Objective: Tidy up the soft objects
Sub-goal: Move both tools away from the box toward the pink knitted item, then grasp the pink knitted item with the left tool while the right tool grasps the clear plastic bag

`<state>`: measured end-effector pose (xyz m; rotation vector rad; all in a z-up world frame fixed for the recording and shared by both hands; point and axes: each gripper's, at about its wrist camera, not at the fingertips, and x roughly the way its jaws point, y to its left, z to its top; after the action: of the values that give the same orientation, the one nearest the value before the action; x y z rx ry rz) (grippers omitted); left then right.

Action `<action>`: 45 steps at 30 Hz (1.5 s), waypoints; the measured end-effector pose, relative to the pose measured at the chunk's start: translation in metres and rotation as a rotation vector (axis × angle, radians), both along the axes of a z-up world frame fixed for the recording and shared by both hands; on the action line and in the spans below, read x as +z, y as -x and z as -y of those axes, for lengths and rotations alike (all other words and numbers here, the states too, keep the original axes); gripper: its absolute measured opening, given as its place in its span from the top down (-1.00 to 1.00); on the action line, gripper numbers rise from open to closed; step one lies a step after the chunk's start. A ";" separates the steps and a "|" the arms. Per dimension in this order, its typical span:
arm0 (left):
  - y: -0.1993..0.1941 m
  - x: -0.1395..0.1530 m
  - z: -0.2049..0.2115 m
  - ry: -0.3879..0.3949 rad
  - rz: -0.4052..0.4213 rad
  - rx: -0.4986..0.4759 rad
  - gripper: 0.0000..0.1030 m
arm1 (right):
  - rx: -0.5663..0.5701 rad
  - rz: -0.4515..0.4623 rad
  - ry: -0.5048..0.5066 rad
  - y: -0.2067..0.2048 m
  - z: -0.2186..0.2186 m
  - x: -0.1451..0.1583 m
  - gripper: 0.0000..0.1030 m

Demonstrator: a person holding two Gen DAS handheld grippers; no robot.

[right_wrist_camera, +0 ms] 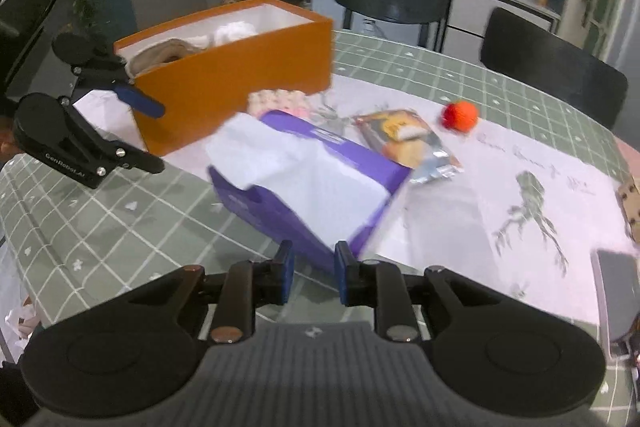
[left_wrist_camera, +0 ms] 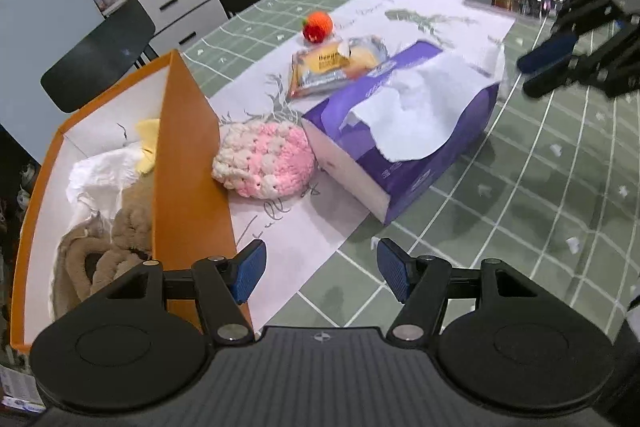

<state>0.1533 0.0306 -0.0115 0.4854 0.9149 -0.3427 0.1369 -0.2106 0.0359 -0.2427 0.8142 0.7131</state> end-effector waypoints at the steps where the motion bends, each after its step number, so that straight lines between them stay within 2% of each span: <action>1: -0.001 -0.003 0.001 -0.020 -0.004 -0.008 -0.45 | -0.016 -0.005 -0.002 -0.003 0.005 -0.002 0.57; 5: -0.012 -0.012 0.006 -0.100 -0.024 -0.073 -0.44 | -0.057 -0.017 0.015 -0.011 0.022 -0.012 0.56; 8: -0.022 -0.017 0.012 -0.162 -0.033 -0.205 -0.38 | -0.088 -0.025 0.025 -0.019 0.034 -0.016 0.54; 13: -0.034 -0.023 0.023 -0.356 -0.028 -0.403 -0.38 | -0.149 -0.037 0.026 -0.038 0.055 -0.023 0.45; 18: -0.044 -0.027 0.023 -0.468 -0.037 -0.586 -0.39 | -0.171 -0.062 0.056 -0.055 0.068 -0.034 0.38; 20: -0.050 -0.030 0.021 -0.488 -0.049 -0.631 -0.38 | -0.171 -0.068 0.065 -0.061 0.070 -0.037 0.26; 23: -0.061 -0.031 0.018 -0.472 -0.065 -0.689 -0.38 | -0.167 -0.077 0.066 -0.069 0.071 -0.040 0.15; 27: -0.071 -0.035 0.017 -0.490 -0.060 -0.797 -0.38 | -0.152 -0.091 0.077 -0.079 0.069 -0.044 0.10; 34: -0.091 -0.042 0.026 -0.569 -0.036 -0.968 -0.38 | -0.139 -0.108 0.081 -0.096 0.063 -0.049 -0.02; 38: -0.108 -0.049 0.031 -0.586 -0.076 -1.042 -0.38 | -0.110 -0.128 0.094 -0.104 0.057 -0.054 -0.36; 42: -0.117 -0.063 0.032 -0.626 -0.150 -1.105 -0.38 | -0.092 -0.139 0.114 -0.111 0.053 -0.058 -0.43; 44: -0.120 -0.069 0.031 -0.637 -0.162 -1.135 -0.43 | -0.071 -0.145 0.135 -0.115 0.050 -0.061 -0.67; 45: -0.122 -0.071 0.031 -0.637 -0.163 -1.140 -0.46 | -0.060 -0.145 0.145 -0.117 0.048 -0.062 -0.68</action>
<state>0.2754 -0.0008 -0.0829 1.5886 0.8147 -1.1435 0.2535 -0.2589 -0.0263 -0.2981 1.0095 0.6216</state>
